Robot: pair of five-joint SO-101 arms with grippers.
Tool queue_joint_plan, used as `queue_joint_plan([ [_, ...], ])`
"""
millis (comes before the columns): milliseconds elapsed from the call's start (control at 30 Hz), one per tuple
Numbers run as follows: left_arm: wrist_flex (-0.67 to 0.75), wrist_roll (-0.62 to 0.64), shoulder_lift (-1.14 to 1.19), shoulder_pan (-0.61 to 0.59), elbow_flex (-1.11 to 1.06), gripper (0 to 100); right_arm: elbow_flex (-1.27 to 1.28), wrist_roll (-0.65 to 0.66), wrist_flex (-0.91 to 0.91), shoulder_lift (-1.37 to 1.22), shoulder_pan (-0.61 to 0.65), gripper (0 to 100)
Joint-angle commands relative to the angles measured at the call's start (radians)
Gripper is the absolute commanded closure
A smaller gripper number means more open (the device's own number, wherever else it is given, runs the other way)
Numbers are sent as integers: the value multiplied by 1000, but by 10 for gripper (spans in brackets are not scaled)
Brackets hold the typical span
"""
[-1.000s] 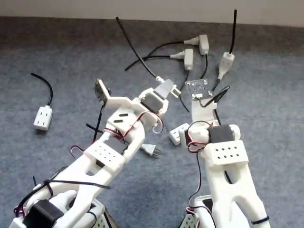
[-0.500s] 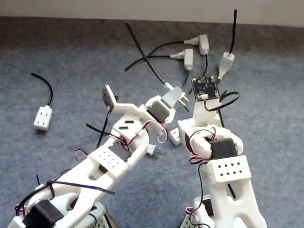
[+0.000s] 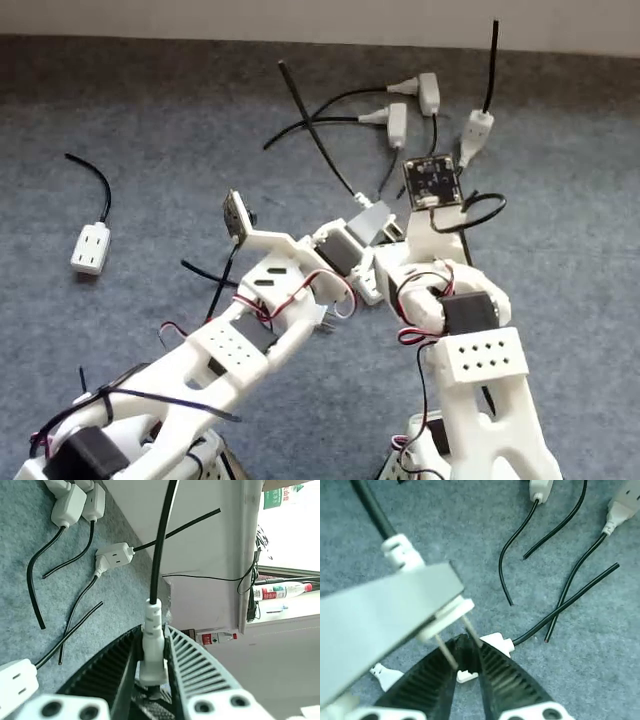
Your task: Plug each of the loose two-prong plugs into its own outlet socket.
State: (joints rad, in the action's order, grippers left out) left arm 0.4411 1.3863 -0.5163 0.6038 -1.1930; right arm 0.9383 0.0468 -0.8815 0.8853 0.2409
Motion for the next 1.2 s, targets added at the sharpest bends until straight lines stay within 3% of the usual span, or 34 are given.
queue_joint_plan([
  [0,25,0,-113,47,-33,994,-15,-8,51,-27,-59,991],
  [267,17,-5,-367,113,-159,993,-157,32,94,-328,-137,991],
  [533,-31,-58,-378,176,-159,993,-280,38,93,-440,-179,991],
  [767,-58,-54,-374,130,-134,993,-263,38,67,-440,-260,991],
  [1167,-51,-52,105,-42,142,993,-257,40,-150,-418,-361,991],
])
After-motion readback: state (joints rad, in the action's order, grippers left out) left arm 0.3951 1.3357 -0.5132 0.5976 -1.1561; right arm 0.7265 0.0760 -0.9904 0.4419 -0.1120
